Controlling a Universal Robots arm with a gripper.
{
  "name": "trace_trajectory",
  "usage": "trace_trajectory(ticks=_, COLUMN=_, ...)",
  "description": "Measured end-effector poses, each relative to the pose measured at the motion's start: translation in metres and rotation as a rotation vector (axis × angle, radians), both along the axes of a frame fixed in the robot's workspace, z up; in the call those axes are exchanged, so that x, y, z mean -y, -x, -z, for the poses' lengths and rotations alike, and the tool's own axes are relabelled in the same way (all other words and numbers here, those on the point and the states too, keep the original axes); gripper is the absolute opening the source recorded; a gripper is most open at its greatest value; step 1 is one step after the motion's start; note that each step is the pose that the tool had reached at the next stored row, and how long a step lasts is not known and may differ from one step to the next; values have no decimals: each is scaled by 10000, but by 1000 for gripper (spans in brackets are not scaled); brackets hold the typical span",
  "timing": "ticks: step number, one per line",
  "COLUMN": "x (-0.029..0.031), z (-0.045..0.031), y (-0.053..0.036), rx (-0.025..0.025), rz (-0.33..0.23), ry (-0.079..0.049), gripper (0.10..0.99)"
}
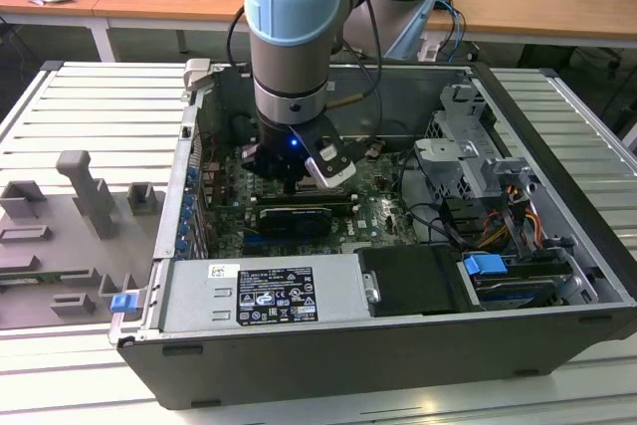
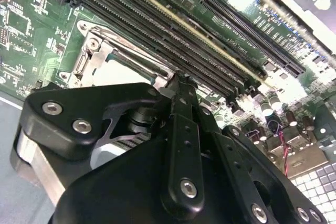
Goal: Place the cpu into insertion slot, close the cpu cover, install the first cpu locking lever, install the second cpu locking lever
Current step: 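Install the second cpu locking lever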
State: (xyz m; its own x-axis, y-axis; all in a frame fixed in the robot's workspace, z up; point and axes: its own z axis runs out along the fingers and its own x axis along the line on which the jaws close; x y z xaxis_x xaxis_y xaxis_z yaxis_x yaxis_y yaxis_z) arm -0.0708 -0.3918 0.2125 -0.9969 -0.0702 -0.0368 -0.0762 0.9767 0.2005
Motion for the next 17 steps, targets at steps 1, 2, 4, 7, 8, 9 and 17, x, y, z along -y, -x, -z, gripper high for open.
trace_trajectory(ticks=1, x=8, z=-1, y=1, rx=0, rz=0, ry=-47, gripper=106)
trace_trajectory(ticks=2, x=8, z=-3, y=2, rx=0, rz=2, ry=-75, gripper=106)
trace_trajectory(ticks=4, x=8, z=-17, y=1, rx=0, rz=1, ry=-125, gripper=106)
trace_trajectory(ticks=7, x=8, z=-57, y=1, rx=1, rz=1, ry=-145, gripper=106)
trace_trajectory(ticks=8, x=9, z=-99, y=1, rx=1, rz=1, ry=-145, gripper=106)
trace_trajectory(ticks=9, x=8, z=-119, y=1, rx=0, rz=0, ry=-146, gripper=106)
trace_trajectory(ticks=17, x=38, z=-146, y=-100, rx=-18, rz=2, ry=-153, gripper=106)
